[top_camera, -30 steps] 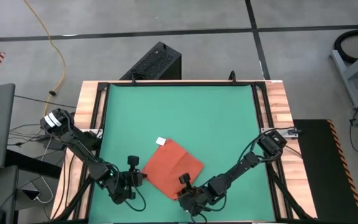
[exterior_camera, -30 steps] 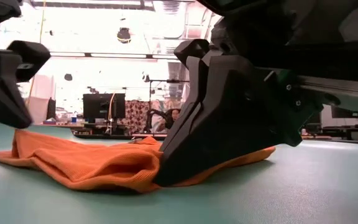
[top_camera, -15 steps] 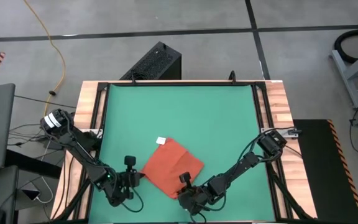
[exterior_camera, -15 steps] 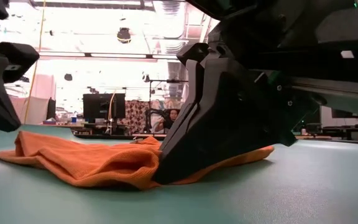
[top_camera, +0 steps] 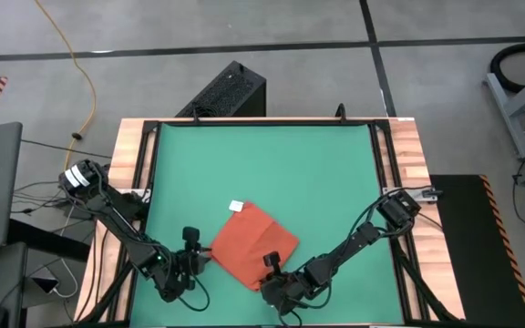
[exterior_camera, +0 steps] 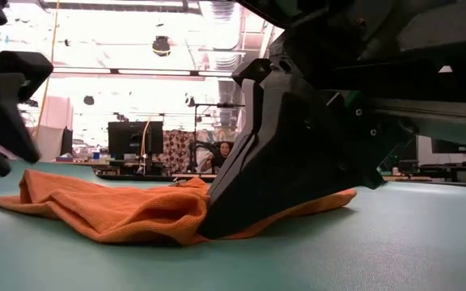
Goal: Roll napkin
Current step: Fold the orange table napkin
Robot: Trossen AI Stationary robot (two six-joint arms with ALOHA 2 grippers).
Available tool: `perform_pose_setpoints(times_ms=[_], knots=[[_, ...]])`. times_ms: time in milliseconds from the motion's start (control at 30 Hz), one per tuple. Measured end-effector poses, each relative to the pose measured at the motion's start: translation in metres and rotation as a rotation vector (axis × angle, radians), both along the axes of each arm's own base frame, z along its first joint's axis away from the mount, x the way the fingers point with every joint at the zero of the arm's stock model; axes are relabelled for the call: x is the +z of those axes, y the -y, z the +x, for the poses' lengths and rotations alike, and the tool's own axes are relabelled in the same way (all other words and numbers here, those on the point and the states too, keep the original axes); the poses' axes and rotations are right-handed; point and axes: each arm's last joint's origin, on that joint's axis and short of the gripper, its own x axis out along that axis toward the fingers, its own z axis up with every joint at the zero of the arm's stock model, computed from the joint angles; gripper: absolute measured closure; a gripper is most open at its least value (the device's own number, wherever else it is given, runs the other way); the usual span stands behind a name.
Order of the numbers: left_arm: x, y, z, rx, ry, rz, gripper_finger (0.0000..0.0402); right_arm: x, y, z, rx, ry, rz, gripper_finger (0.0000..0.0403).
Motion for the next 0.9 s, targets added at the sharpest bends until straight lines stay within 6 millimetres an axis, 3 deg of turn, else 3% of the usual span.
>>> perform_pose_setpoints(times_ms=[200,600,733,900], knots=[[-0.001,-0.006,0.004,0.07,-0.002,-0.047,0.0248,0.0,0.0,0.0,-0.001,0.0,0.001,0.0396],[-0.003,-0.018,0.013,0.125,-0.037,-0.079,0.0247,0.0,0.0,0.0,-0.011,0.0,0.011,0.0396],[-0.004,-0.023,0.018,0.143,-0.062,-0.106,0.0268,0.0,0.0,0.0,-0.012,0.0,0.011,0.0396],[-0.004,-0.026,0.021,0.137,-0.081,-0.108,0.0329,0.0,0.0,0.0,-0.012,0.0,0.011,0.0396]])
